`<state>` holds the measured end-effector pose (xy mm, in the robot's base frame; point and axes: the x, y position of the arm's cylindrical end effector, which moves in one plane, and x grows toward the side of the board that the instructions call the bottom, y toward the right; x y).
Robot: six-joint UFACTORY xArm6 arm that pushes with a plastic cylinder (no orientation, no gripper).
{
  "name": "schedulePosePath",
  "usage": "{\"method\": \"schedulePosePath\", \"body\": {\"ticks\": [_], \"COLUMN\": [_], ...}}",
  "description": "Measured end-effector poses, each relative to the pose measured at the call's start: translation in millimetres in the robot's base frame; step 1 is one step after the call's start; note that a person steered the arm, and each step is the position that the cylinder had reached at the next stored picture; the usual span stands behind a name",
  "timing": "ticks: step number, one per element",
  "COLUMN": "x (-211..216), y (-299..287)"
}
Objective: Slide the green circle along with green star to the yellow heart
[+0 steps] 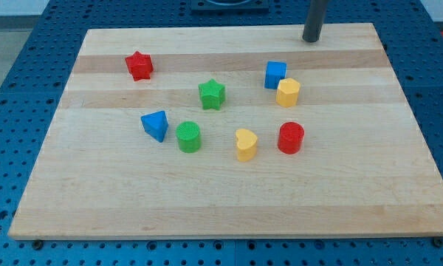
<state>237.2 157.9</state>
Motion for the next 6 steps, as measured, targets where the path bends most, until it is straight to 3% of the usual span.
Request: {"method": "schedulePosePath", "body": {"ticks": [2, 3, 6], "x": [88, 106, 106], "y": [-21, -39, -126]}}
